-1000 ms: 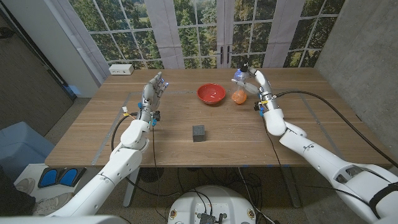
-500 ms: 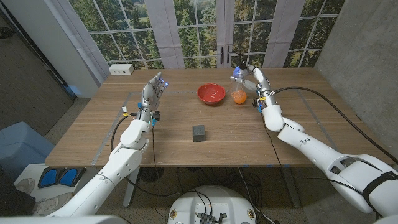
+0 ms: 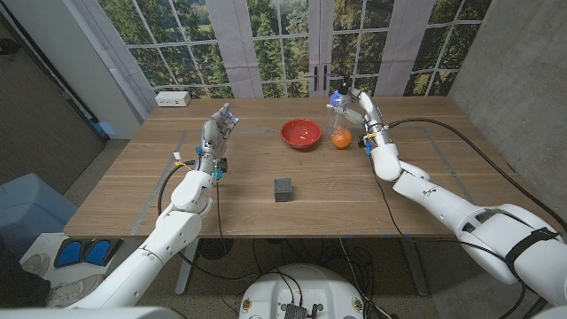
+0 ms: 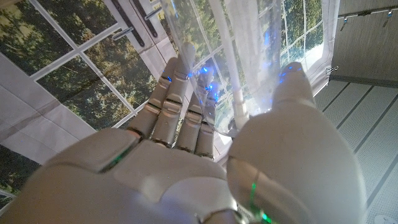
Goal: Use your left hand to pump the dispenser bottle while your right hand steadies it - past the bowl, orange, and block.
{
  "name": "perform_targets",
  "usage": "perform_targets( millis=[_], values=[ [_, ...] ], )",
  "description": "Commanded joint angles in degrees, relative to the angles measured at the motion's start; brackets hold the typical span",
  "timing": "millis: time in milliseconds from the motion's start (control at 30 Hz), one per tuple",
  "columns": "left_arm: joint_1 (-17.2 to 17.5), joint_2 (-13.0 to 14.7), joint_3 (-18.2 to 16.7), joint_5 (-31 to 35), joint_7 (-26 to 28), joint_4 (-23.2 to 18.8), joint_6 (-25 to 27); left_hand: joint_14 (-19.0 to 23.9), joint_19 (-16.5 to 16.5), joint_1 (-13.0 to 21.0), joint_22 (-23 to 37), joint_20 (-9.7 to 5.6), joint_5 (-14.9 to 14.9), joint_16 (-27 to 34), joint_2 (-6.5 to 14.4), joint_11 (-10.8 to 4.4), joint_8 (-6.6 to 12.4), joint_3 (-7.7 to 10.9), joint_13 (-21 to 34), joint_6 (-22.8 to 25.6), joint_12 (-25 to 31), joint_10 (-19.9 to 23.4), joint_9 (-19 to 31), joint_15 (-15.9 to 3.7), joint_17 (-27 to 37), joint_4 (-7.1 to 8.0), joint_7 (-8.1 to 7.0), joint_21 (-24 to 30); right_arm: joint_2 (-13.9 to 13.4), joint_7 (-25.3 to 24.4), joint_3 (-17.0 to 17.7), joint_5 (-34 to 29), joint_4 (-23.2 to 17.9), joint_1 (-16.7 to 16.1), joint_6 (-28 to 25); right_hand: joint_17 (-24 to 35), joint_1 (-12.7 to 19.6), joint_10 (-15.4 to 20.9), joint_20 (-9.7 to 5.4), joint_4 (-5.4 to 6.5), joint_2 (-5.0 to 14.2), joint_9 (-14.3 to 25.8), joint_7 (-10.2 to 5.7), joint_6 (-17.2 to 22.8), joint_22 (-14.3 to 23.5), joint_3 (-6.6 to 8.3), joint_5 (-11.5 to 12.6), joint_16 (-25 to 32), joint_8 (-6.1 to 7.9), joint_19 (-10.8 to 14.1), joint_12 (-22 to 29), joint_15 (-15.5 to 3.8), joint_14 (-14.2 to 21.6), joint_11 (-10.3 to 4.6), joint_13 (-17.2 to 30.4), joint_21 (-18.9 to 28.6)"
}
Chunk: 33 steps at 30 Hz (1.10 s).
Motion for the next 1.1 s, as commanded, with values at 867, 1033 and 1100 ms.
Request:
perform_targets(
  millis=[867, 1033, 1100],
  values=[
    [0.1, 0.2, -0.5, -1.0, -1.5, 1.3, -1.1, 0.4, 0.3, -0.6, 0.1, -0.85, 0.2, 0.0, 3.5, -0.07, 0.08, 0.45, 0.1, 0.6, 0.1, 0.9, 0.2, -1.83, 0.0, -0.09, 0.17, -0.2, 1.6, 0.0, -3.8, -0.7, 1.4, 4.2, -1.3, 1.1, 13.8, 7.6, -9.08, 1.47, 13.54, 0.1, -11.09, 11.2, -0.4, 1.01, 0.3, -0.7, 0.16, -0.8, -0.8, -13.35, 8.6, -7.08, 0.5, 1.7],
    [-0.3, 0.2, -0.5, -1.4, -2.1, 1.8, -1.0, 0.5, 0.3, -0.6, 0.1, -0.78, 0.2, 0.1, 3.4, -0.13, 0.14, 0.46, 0.1, 0.8, 0.2, 1.2, 0.2, -1.79, 0.0, -0.13, 0.23, -0.2, 1.4, 1.0, -4.1, -0.9, 0.2, 4.5, -3.3, 1.3, 13.8, 7.6, -9.09, 1.49, 13.54, 0.2, -11.19, 11.2, -0.5, 0.95, 0.3, -0.9, 0.19, -0.9, -0.9, -13.34, 8.7, -7.10, 0.6, 1.9],
    [-0.4, 0.4, -0.6, -1.6, -2.2, 1.9, -0.7, 0.7, 0.3, -0.6, 0.1, -0.79, 0.2, 0.1, 3.4, -0.09, 0.18, 0.47, 0.1, 0.9, 0.3, 1.3, 0.2, -1.69, 0.0, -0.16, 0.30, -0.2, 1.7, 1.4, -4.3, -0.6, 1.1, 5.0, -2.8, 1.3, 13.8, 7.6, -9.09, 1.50, 13.55, 0.2, -11.22, 11.2, -0.6, 0.93, 0.3, -0.9, 0.19, -1.0, -0.9, -13.34, 8.7, -7.11, 0.6, 2.0]
  ],
)
